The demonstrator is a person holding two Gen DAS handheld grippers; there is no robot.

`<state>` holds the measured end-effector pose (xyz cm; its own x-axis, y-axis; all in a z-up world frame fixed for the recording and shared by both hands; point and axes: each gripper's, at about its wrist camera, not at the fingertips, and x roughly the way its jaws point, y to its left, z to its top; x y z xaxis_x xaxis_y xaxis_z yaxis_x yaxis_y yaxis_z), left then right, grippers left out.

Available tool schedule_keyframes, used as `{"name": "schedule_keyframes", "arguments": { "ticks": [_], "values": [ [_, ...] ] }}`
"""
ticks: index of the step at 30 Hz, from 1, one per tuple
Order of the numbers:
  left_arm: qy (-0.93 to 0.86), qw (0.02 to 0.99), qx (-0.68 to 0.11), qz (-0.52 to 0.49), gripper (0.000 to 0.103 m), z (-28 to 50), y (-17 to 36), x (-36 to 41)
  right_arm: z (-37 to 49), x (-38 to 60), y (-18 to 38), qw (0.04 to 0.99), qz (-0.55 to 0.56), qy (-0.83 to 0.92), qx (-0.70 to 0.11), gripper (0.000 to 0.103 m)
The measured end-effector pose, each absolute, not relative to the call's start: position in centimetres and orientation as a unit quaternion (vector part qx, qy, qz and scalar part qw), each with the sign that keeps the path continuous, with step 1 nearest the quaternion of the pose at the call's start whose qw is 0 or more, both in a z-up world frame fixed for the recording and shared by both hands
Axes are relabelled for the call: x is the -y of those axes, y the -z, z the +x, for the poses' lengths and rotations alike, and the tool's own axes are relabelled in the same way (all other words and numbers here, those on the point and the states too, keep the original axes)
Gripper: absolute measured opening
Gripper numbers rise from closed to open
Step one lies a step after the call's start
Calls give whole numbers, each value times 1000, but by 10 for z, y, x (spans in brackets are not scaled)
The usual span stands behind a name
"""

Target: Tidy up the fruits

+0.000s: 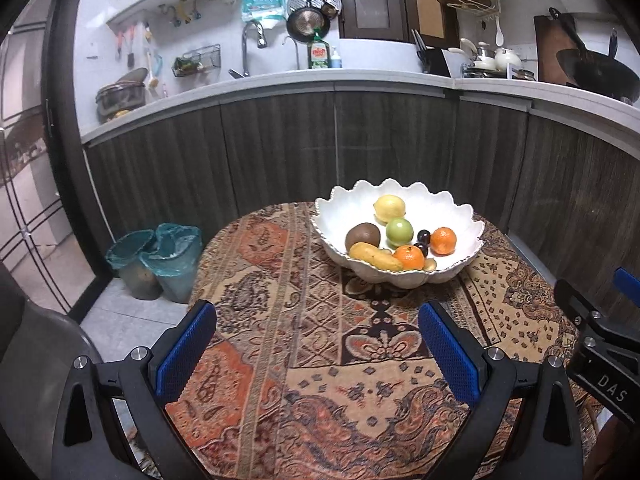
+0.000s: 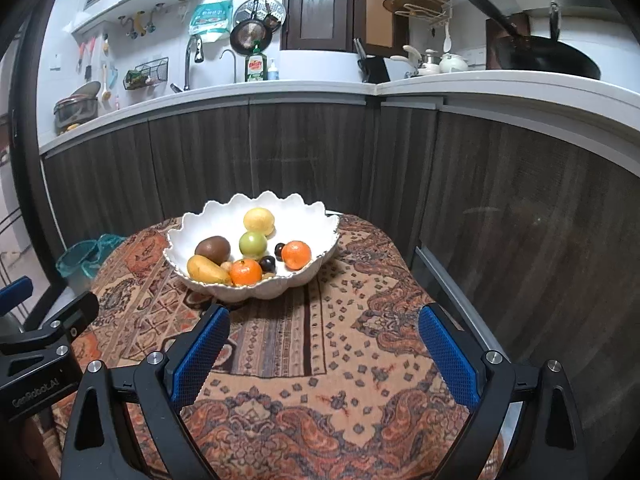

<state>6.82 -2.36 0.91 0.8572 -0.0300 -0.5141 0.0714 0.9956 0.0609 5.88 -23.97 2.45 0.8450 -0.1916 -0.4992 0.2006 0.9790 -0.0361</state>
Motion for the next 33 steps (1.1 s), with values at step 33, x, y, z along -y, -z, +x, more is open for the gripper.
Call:
{"name": "schedule_keyframes", "arguments": {
  "ticks": [33],
  "values": [
    [27,968,-245,37,103,40,-20,22,26,240,-31,963,16,114,-244,96]
  ]
}}
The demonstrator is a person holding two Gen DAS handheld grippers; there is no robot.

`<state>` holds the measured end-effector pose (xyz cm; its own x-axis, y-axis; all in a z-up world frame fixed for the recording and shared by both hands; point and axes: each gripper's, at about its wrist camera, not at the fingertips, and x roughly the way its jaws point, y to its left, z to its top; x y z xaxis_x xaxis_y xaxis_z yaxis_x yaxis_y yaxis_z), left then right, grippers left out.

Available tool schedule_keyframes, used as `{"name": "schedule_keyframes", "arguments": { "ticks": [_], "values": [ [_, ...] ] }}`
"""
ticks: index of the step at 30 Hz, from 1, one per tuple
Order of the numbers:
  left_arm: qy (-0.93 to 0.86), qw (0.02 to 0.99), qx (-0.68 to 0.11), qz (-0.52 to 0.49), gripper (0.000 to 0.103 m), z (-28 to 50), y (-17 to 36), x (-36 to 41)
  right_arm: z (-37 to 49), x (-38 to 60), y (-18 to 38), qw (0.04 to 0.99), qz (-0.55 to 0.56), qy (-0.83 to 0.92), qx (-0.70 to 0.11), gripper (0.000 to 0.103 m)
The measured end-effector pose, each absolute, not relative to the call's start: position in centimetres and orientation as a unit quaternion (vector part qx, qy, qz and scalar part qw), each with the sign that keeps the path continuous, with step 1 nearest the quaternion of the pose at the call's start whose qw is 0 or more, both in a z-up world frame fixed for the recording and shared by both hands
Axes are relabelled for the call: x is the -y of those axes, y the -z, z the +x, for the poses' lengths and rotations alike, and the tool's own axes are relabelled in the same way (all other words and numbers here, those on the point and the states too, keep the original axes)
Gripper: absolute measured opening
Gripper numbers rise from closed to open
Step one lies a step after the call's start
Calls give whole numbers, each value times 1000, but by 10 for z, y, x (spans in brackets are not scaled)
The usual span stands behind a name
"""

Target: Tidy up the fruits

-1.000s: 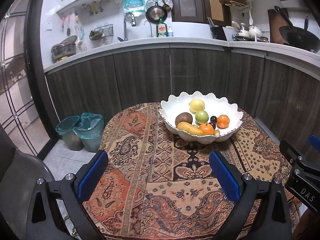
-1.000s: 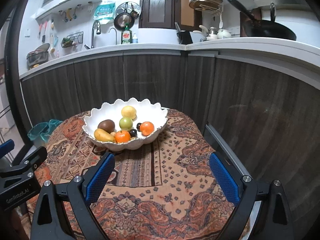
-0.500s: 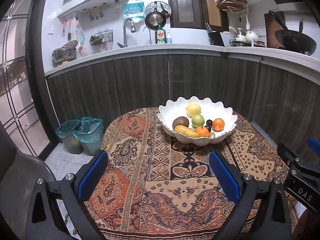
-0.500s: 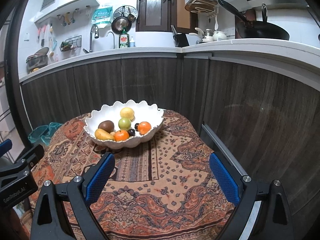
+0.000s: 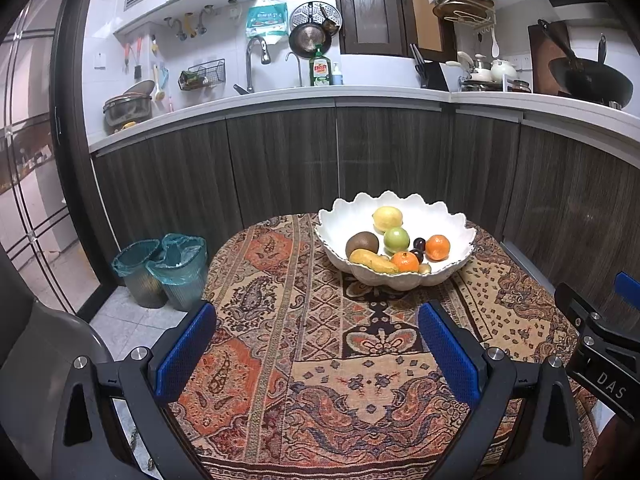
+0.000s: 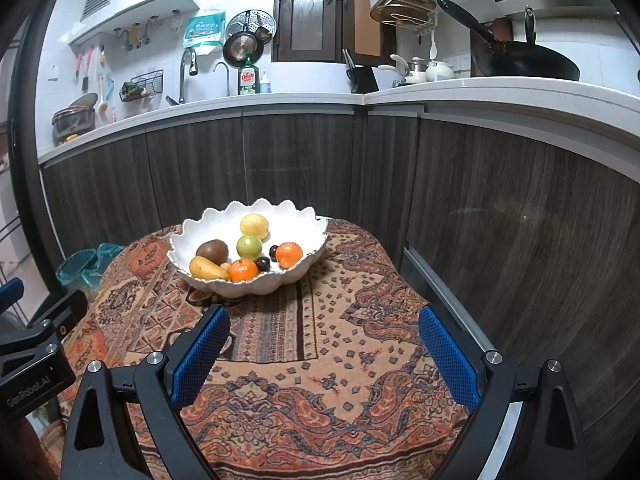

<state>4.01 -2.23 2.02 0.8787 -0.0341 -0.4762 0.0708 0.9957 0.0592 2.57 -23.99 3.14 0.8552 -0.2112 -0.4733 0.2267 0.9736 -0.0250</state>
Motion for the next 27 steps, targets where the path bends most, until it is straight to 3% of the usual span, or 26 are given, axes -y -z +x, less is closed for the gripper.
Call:
{"name": "schedule_keyframes", "arguments": {
  "ticks": [27],
  "values": [
    [28,969,-244,41,103,41,-19,22,26,240,-32,963,16,115,-243,96]
  ]
}}
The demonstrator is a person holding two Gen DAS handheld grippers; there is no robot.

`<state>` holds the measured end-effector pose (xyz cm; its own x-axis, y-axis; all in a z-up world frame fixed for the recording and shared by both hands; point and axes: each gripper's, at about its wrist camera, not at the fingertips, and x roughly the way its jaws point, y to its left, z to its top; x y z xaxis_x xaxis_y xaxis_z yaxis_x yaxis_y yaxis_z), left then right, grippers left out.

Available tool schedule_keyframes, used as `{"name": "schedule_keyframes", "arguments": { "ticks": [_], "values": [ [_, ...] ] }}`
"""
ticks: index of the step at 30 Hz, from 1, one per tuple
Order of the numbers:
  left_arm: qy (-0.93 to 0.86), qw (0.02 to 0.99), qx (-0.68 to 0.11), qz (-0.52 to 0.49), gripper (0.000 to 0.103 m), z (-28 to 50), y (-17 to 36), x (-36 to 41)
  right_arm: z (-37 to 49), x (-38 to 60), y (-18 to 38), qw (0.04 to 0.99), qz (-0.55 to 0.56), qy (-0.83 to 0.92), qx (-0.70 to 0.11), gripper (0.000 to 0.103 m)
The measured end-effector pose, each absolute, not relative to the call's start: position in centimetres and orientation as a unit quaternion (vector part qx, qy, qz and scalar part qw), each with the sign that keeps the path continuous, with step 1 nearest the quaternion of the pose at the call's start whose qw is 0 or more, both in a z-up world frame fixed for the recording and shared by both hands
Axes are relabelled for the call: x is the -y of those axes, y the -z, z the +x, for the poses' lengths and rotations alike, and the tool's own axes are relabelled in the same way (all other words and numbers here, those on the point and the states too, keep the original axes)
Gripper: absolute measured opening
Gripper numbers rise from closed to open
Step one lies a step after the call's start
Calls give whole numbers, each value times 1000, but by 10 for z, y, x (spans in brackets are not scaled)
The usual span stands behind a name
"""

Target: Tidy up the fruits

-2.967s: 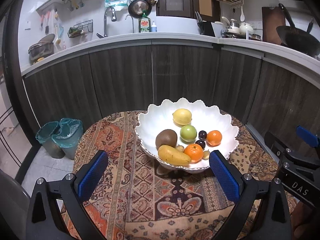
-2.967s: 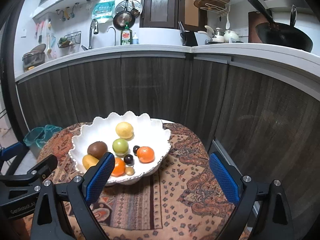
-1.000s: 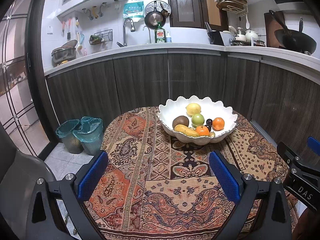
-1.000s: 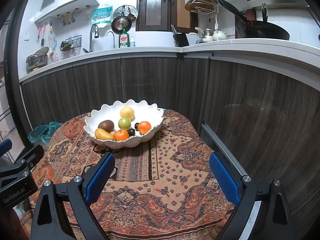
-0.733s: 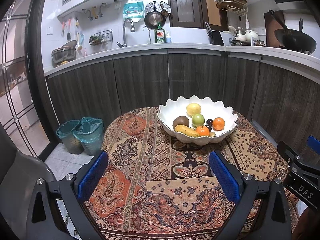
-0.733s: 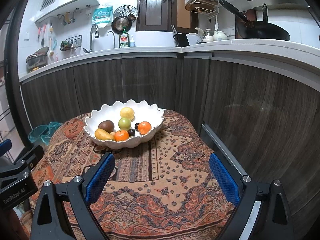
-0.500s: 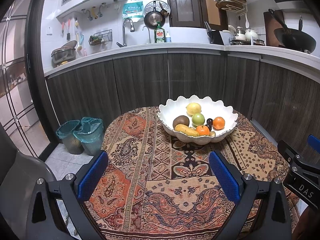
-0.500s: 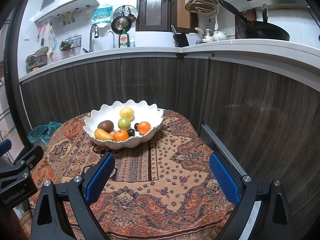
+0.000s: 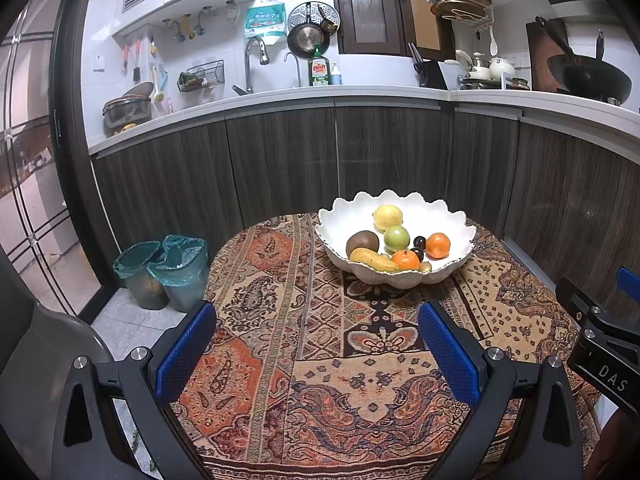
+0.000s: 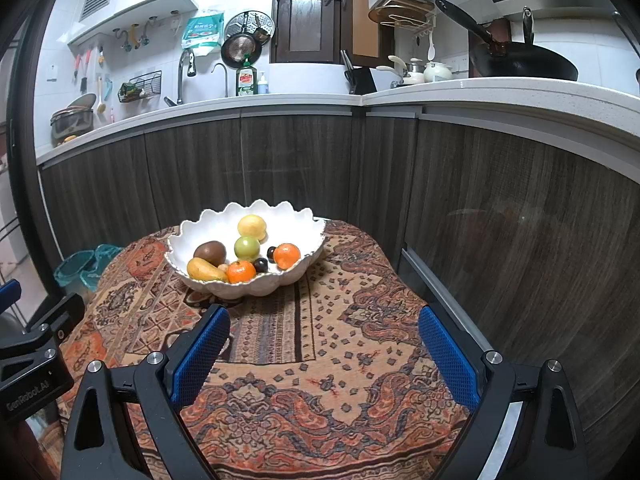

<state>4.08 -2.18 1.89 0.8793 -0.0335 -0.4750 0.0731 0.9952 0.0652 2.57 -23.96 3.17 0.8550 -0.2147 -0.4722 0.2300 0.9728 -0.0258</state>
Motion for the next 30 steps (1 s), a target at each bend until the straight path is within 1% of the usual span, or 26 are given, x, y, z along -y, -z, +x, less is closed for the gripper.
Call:
{"name": "schedule_keyframes", "arguments": {
  "ticks": [30],
  "values": [
    [25,967,-248,50,103,39,-16,22,27,241,-27,961,18,117,-249,96]
  ]
}}
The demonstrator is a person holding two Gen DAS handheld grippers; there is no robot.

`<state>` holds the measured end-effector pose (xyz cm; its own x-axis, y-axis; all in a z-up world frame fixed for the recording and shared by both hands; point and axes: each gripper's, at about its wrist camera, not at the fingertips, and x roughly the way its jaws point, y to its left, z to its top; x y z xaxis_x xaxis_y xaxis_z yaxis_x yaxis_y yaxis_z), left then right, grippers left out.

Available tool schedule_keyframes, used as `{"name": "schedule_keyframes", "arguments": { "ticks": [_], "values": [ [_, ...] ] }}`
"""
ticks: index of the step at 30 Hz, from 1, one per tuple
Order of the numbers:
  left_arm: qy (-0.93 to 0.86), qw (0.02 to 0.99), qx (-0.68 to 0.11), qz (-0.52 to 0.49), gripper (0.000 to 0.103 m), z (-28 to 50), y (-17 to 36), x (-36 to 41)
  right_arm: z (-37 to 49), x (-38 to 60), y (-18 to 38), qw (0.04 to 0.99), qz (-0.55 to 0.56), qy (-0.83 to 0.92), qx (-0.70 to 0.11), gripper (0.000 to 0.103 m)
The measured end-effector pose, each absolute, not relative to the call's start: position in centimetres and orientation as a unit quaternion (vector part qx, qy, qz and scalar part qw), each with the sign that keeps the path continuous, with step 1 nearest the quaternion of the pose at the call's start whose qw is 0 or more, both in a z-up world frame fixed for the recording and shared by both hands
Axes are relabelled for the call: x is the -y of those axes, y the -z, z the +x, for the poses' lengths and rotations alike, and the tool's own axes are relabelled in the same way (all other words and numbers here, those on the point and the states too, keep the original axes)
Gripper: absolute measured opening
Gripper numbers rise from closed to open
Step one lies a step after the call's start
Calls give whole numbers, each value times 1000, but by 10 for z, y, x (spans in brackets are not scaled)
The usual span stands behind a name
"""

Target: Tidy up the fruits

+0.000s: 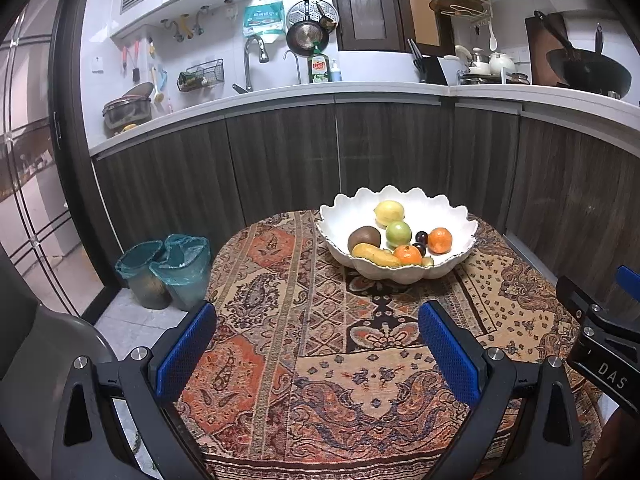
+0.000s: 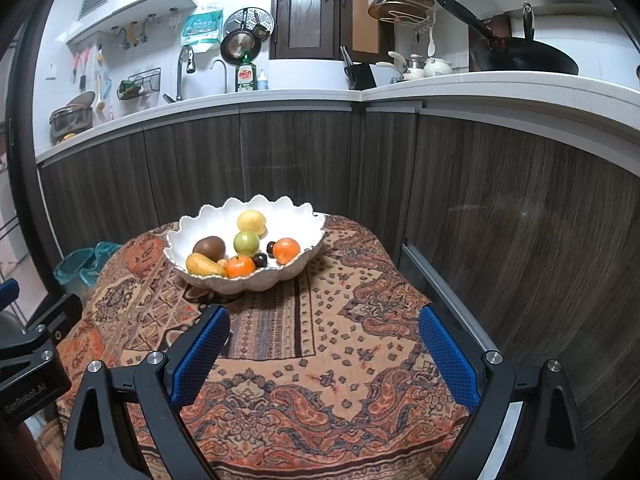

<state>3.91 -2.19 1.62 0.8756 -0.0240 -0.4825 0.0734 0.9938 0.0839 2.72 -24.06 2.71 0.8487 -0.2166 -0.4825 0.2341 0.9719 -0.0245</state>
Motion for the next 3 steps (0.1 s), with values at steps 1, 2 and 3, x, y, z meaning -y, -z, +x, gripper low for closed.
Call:
{"name": "schedule_keyframes", "arguments": {
  "ticks": [1,2,3],
  "values": [
    [25,967,-249,50,103,39,-16,22,27,241,-27,961,18,117,-248,96],
    [25,967,-250,49,103,40,-16,22,27,241,-27,961,17,118,-248,96],
    [26,966,-252,49,103,40,-16,22,27,241,-27,961,17,117,-248,96]
  ]
}}
